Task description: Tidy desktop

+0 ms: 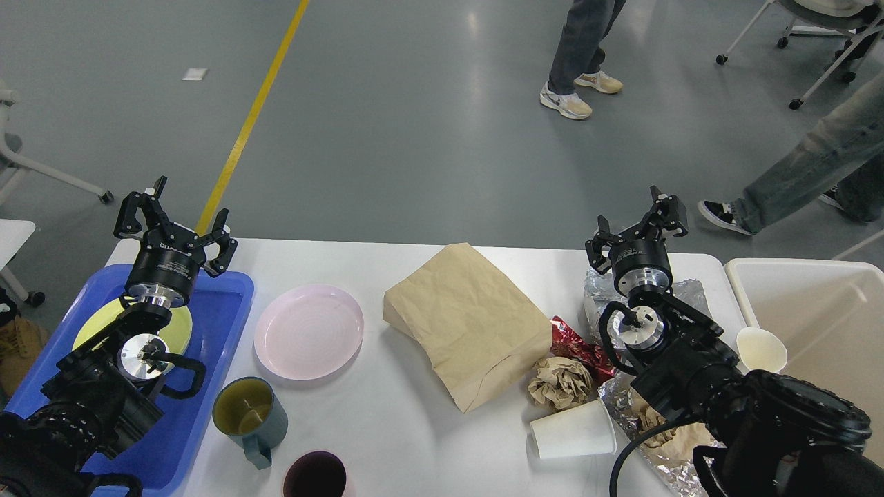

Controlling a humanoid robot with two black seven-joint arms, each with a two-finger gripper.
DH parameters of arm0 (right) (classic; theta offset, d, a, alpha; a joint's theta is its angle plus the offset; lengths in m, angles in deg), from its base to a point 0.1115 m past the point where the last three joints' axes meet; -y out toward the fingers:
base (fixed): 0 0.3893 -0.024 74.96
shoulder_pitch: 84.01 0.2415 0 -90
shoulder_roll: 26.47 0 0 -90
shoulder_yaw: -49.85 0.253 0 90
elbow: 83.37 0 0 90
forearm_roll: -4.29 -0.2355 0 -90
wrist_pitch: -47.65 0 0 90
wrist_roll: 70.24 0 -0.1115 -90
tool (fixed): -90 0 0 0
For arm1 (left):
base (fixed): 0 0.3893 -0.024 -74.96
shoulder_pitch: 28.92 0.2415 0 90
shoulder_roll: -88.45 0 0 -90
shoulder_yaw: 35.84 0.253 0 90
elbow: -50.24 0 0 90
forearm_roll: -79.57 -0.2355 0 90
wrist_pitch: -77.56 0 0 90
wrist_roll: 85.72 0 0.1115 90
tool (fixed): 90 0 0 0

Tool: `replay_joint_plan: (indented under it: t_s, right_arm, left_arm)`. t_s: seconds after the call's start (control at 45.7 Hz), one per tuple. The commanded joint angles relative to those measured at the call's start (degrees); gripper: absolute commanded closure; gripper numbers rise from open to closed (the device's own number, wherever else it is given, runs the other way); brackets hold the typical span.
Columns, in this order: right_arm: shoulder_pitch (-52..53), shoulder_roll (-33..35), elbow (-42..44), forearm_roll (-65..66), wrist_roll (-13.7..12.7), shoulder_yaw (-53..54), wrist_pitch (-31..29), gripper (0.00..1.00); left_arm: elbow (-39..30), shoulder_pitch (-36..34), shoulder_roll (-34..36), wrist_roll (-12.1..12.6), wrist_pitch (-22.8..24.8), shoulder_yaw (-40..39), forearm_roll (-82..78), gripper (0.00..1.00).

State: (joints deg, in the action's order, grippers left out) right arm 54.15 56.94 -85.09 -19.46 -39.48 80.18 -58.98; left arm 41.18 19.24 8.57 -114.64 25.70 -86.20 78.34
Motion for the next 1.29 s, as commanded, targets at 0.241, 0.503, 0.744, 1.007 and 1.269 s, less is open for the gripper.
replay_joint_plan:
  t_s: [0.241,0.503,0.744,1.007,1.269]
  right_arm:
    - [0.0,0.0,0.0,-0.1,0.0,0.0,-0.1,0.00]
    - [0.0,0.0,0.0,0.0,0.0,0.0,-0.1,0.00]
    - [0.0,0.0,0.0,-0.1,0.0,0.0,0.0,0.00]
    - [0.0,0.0,0.0,0.0,0.0,0.0,-0.1,0.00]
    - [0.0,0.0,0.0,0.0,-0.1,0.0,-0.1,0.00]
  left_arm:
    - [0.0,0.0,-0.3,-0.3,-0.3,-0.8,0.4,0.01]
    - [0.1,-0.1,-0.4,-0.2,-0.6,-0.9,0.4,0.01]
    - [0.0,-1.0,0.8,0.7,-4.0,1.1,-0.6,0.01]
    - [0.0,-15.5,12.0,0.7,-15.5,24.2,-0.8,0.01]
    - [-0.6,-31.0,13.7,0.8,-14.9,70.8,-1.0,0.01]
